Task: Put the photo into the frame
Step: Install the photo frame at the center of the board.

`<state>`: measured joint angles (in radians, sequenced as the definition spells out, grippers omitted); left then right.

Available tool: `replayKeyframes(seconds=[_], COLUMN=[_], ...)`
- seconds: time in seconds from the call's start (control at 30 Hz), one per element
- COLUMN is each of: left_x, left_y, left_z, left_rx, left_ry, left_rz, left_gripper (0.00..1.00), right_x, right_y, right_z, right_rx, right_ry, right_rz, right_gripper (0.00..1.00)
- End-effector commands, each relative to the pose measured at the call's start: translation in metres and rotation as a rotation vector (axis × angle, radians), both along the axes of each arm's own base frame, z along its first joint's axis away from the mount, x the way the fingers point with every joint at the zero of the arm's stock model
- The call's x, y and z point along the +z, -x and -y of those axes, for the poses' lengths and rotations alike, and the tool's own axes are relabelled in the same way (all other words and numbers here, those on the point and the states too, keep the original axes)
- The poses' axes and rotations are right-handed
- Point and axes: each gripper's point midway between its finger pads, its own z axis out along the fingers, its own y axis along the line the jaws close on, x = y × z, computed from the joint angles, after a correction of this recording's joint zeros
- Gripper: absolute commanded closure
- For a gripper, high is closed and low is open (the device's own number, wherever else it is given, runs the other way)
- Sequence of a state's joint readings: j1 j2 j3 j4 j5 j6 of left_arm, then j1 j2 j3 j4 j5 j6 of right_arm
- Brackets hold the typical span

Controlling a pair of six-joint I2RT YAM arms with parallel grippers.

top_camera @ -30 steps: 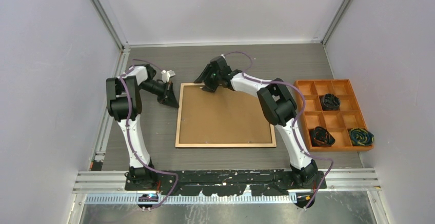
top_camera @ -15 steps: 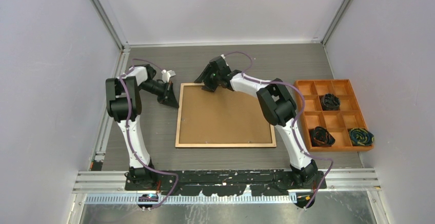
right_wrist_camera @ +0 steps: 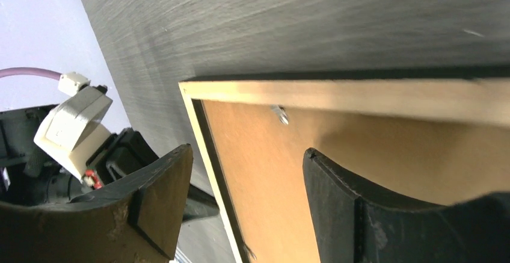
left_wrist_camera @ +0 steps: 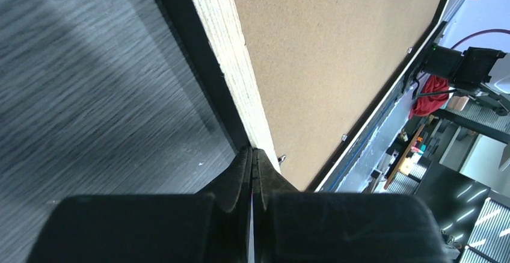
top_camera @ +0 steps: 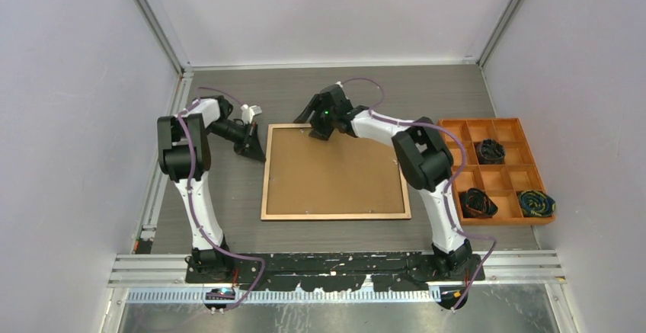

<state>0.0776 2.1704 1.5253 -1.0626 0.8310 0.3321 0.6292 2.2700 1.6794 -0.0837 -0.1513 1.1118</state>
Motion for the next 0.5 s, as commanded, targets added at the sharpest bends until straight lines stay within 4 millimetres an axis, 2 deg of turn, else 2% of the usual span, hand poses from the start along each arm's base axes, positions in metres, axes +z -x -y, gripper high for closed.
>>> replayKeyframes(seconds=[0.0,0.03,0.07,0.13,0.2,0.27,0.37,0.47], left_x=[0.019,0.019,0.019,0.019,0.018,0.017,0.016,0.016], left_y=[0.005,0.006,0.006,0.007,0.008,0.009,0.01,0.01], left_z=[-0.002,-0.002,-0.002,-0.002,-0.003,-0.003,-0.003,-0.003], left_rx=[-0.031,-0.031,-0.032,-0.034,-0.035,-0.038,-0.039,-0.039], left_ry=[-0.029,-0.031,-0.031,-0.031,-0.033,-0.036,-0.036,-0.036], left_rz=[0.031,0.033,0.036,0.036,0.032,0.029,0.027,0.026], left_gripper=[0.98,0.98,0.97,0.96,0.96,0.95,0.95,0.95], right_x=[0.075,0.066,0.068,0.059,0.042,0.033,0.022,0.013], right_y=[-0.006,0.0,0.0,0.006,0.015,0.02,0.025,0.025], right_z=[0.047,0.062,0.074,0.102,0.129,0.149,0.17,0.18], right_rx=[-0.048,-0.057,-0.071,-0.098,-0.126,-0.145,-0.158,-0.166], right_ry=[-0.041,-0.019,-0.011,0.011,0.044,0.078,0.126,0.145], right_rz=[0.117,0.095,0.094,0.07,0.034,0.021,0.006,-0.011], right_gripper=[0.27,0.27,0.27,0.27,0.27,0.27,0.28,0.3])
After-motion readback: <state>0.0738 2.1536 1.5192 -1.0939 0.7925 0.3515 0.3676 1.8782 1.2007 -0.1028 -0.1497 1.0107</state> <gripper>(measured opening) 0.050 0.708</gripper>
